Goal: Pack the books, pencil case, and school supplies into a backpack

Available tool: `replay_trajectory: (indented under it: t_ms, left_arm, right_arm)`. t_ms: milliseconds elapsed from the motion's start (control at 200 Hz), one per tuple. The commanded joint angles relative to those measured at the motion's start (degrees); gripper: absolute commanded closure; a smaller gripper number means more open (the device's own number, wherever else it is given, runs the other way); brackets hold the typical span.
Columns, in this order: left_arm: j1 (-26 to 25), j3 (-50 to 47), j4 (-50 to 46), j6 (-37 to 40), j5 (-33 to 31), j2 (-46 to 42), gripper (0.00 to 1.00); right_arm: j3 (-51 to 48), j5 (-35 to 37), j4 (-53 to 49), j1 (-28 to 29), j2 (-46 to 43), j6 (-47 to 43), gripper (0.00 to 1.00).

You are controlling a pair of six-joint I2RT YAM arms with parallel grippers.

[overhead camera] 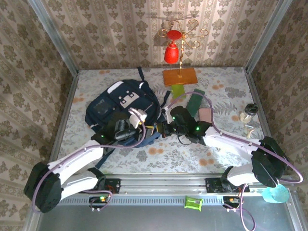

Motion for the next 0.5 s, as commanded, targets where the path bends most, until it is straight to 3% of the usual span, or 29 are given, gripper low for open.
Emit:
replay_trajectory:
  t_ms: [0, 230, 405, 495]
  left_arm:
    - [-0.26, 1.8, -0.16, 1.28, 4.12, 1.67, 0.39]
    - [0.91, -0.05, 0.91, 1.87, 5.68, 3.48, 0.5]
    - [1.56, -1.47, 3.53, 0.84, 7.52, 4.58, 0.69]
    - [2.61, -2.65, 4.61, 0.31, 8.03, 3.75, 0.89]
  right_arm:
    - [0.16, -1.19, 4.44, 0.34, -2.77, 0.85, 1.0]
    - [0.49, -0.86, 4.85, 0.29, -2.59, 0.96, 1.0]
    - [0.71, 0.17, 4.62, 0.13, -3.31, 0.96, 1.0]
    - [-0.07, 1.67, 5.03, -0.27, -4.67, 1.54, 1.0]
